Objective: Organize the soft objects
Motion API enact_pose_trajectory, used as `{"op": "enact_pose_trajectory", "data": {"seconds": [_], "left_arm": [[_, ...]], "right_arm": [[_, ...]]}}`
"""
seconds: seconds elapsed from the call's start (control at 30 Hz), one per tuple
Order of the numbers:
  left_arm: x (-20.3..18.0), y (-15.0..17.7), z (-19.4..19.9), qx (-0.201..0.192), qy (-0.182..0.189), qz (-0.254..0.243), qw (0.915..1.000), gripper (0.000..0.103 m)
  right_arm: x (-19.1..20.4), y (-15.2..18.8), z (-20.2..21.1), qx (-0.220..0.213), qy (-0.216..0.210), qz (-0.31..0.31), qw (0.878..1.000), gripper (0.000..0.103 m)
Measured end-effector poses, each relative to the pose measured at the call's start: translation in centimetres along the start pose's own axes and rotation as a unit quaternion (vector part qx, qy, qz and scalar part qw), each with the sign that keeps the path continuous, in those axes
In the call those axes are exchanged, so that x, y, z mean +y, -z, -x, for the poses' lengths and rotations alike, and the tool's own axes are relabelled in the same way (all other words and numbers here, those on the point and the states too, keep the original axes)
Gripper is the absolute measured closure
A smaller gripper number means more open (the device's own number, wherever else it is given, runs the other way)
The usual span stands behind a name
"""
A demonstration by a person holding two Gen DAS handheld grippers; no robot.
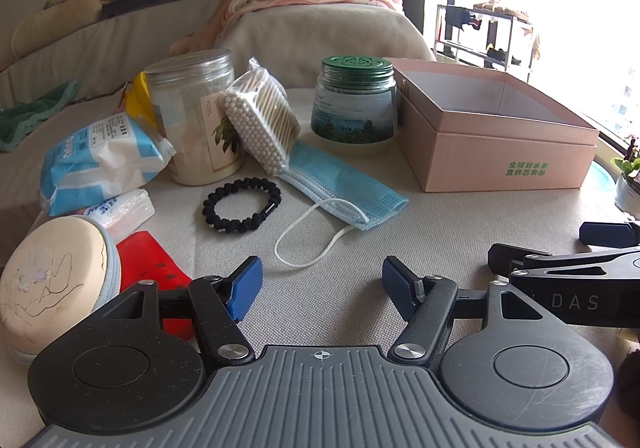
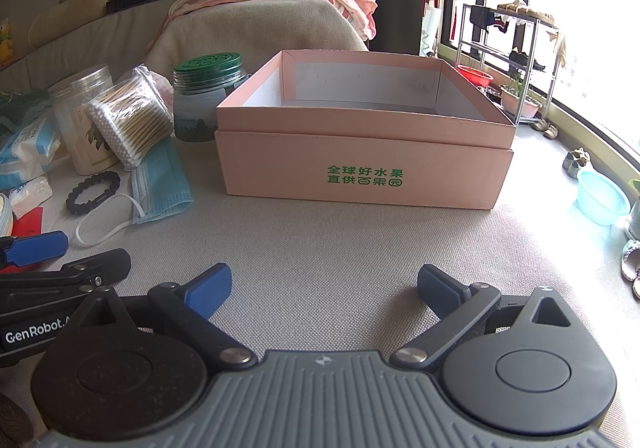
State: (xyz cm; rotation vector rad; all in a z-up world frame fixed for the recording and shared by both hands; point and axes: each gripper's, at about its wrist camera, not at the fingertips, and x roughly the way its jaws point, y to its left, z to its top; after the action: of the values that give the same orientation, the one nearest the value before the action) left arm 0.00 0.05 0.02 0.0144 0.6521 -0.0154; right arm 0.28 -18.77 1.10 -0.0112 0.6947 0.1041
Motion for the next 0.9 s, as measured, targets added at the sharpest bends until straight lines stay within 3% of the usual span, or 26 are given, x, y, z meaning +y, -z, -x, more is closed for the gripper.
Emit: {"op": "enact_pose_trajectory", "data": {"seconds": [0.57, 0.67, 0.8, 0.9], "left_arm": [[0.4, 0.1, 0.2, -0.001, 0.021, 0.0, 0.9998, 0.032], [1.0, 0.1, 0.4, 0.001, 0.044, -0.001, 0.999, 0.033], [2.6, -0.3, 1.3, 0.006, 0.102, -0.008, 0.9947, 0.034], [4.7, -0.8, 3.0, -0.006, 0.136, -0.023, 0.9905, 0.034]], "right_arm": [[0.1, -0.1, -0.1, 0.0, 0.0, 0.0, 1.0, 0.003], [-0.1, -0.2, -0.2, 0.004, -0.009, 0.007, 1.0, 0.003], [-0.2, -1.5, -0.7, 0.038, -0.027, 0.02, 0.999, 0.001], [-0.1, -1.6, -0.9, 0.056, -0.019, 0.019, 0.998, 0.001]]}}
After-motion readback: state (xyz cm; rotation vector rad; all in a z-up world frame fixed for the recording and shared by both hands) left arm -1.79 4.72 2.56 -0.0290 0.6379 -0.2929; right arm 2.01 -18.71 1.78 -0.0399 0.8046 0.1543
